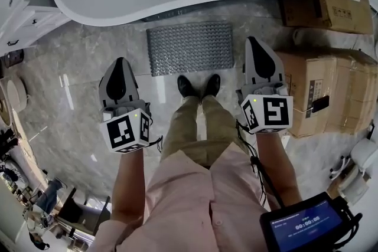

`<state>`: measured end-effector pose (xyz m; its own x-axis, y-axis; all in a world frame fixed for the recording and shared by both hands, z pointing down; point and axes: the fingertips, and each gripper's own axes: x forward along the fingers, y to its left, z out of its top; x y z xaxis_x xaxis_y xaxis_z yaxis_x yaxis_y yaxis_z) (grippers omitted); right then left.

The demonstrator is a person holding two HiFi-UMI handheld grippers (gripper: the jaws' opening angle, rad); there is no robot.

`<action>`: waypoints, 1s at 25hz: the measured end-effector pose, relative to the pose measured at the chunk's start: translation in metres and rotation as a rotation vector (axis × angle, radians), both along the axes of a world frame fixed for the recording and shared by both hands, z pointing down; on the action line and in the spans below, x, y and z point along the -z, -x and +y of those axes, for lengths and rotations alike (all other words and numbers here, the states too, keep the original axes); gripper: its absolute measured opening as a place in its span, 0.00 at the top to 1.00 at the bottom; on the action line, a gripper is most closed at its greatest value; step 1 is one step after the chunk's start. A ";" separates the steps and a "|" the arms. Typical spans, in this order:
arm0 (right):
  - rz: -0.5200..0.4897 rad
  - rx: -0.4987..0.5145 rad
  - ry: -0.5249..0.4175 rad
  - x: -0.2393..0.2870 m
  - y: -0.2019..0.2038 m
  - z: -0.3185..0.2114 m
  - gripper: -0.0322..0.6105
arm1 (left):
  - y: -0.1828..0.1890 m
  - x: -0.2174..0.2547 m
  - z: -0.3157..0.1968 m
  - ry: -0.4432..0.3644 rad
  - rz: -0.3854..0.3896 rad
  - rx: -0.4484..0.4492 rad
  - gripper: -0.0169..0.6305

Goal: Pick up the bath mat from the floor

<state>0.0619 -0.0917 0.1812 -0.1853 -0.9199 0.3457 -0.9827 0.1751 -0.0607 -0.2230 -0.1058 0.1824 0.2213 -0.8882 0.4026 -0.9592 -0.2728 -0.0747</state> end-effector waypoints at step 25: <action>0.002 0.062 0.066 -0.083 -0.043 -0.008 0.92 | 0.004 -0.084 0.029 0.130 -0.053 0.073 0.94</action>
